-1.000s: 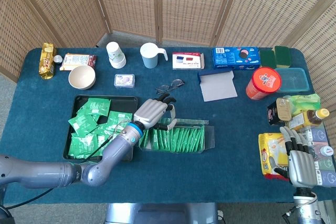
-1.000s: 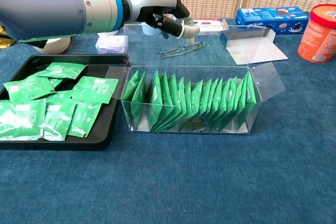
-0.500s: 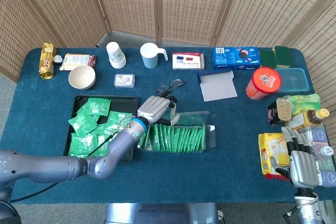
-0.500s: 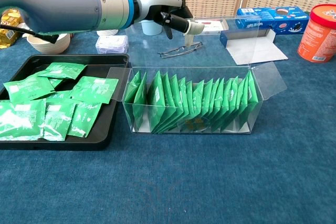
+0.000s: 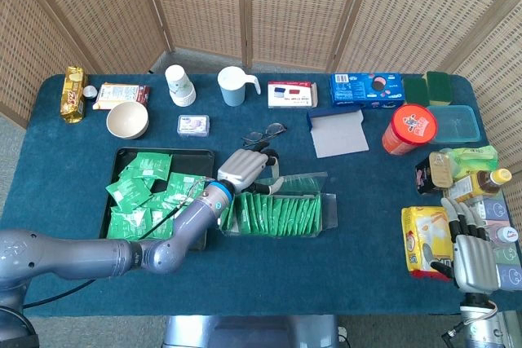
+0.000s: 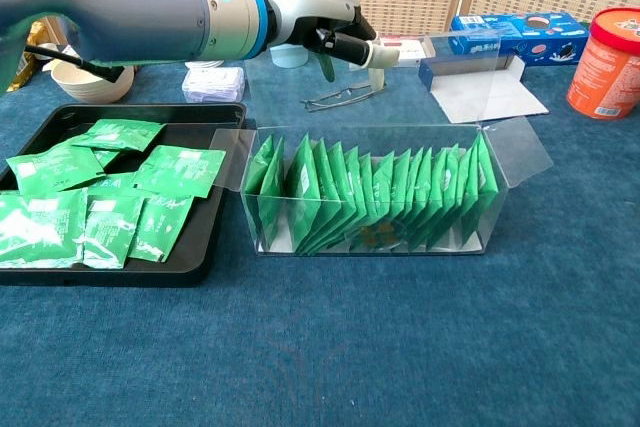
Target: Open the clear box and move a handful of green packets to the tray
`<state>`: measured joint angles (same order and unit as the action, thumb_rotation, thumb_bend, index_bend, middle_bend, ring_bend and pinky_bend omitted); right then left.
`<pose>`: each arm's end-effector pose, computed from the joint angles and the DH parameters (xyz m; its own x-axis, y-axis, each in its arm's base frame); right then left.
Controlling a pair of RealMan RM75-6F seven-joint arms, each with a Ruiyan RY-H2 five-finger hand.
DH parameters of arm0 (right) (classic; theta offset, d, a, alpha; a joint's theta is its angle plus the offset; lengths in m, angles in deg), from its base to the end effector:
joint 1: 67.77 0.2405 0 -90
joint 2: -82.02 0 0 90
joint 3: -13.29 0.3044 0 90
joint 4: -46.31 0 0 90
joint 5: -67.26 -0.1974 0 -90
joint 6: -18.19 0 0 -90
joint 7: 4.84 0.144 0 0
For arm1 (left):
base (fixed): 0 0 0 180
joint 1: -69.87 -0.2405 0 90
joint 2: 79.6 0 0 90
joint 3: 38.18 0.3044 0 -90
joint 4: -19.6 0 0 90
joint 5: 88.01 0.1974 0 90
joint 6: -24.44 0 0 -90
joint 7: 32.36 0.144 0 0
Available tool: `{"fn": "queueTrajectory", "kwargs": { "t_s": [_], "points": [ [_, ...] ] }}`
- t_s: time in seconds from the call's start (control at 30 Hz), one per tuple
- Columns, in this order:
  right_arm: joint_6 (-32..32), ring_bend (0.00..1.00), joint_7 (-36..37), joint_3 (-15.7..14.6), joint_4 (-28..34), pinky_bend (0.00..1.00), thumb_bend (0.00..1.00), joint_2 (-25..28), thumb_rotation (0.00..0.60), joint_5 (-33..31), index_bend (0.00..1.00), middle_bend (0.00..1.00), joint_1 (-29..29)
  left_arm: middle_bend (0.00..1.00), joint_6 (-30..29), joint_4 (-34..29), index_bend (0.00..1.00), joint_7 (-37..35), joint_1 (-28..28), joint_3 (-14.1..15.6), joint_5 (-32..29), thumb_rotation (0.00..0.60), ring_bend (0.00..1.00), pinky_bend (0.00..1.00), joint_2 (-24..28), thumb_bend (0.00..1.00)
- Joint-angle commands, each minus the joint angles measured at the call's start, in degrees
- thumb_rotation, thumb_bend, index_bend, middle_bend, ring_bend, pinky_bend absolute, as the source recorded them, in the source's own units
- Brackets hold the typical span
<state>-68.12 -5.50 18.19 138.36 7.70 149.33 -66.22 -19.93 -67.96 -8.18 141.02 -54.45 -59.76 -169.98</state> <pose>-0.3531 -0.1691 0.1390 0.2375 0.0265 0.9710 -0.9663 0.1086 0.2334 -0.0087 0.4239 -0.0333 0.3191 0.4877 0.8126 0.9068 -0.4065 -0.1121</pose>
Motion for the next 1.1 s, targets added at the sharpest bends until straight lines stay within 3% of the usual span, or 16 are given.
{"fn": "queueTrajectory", "kwargs": {
  "t_s": [0.03, 0.23, 0.4, 0.53, 1.1],
  "points": [
    [0.0, 0.0, 0.0, 0.0, 0.0, 0.05, 0.35, 0.0, 0.6, 0.1, 0.0, 0.02, 0.0, 0.13, -0.2, 0.6, 0.24, -0.4, 0.0, 0.3, 0.2, 0.197, 0.0, 0.23, -0.2, 0.39],
    [-0.2, 0.0, -0.2, 0.0, 0.3, 0.05, 0.35, 0.1, 0.6, 0.1, 0.0, 0.02, -0.1, 0.07, -1.5, 2.0, 0.12, -2.6, -0.7, -0.1, 1.5, 0.188, 0.0, 0.23, -0.9, 0.36],
    [-0.3, 0.0, -0.4, 0.0, 0.5, 0.05, 0.35, 0.1, 0.6, 0.2, 0.0, 0.02, -0.1, 0.06, -1.0, 1.6, 0.33, -4.1, -1.4, -0.4, 1.9, 0.174, 0.0, 0.23, -0.1, 0.35],
    [-0.1, 0.0, -0.7, 0.0, 0.6, 0.05, 0.35, 0.0, 0.6, 0.3, 0.0, 0.02, 0.1, 0.08, 0.3, 1.2, 0.44, -5.0, -1.5, -0.5, 1.2, 0.175, 0.0, 0.23, 0.7, 0.33],
    [-1.2, 0.0, -1.4, 0.2, 1.2, 0.05, 0.35, 0.2, 0.6, 0.3, 0.0, 0.02, -0.6, 0.12, 2.4, 2.4, 0.53, -8.3, -0.8, -0.9, -0.4, 0.178, 0.0, 0.23, 1.0, 0.32]
  ]
}}
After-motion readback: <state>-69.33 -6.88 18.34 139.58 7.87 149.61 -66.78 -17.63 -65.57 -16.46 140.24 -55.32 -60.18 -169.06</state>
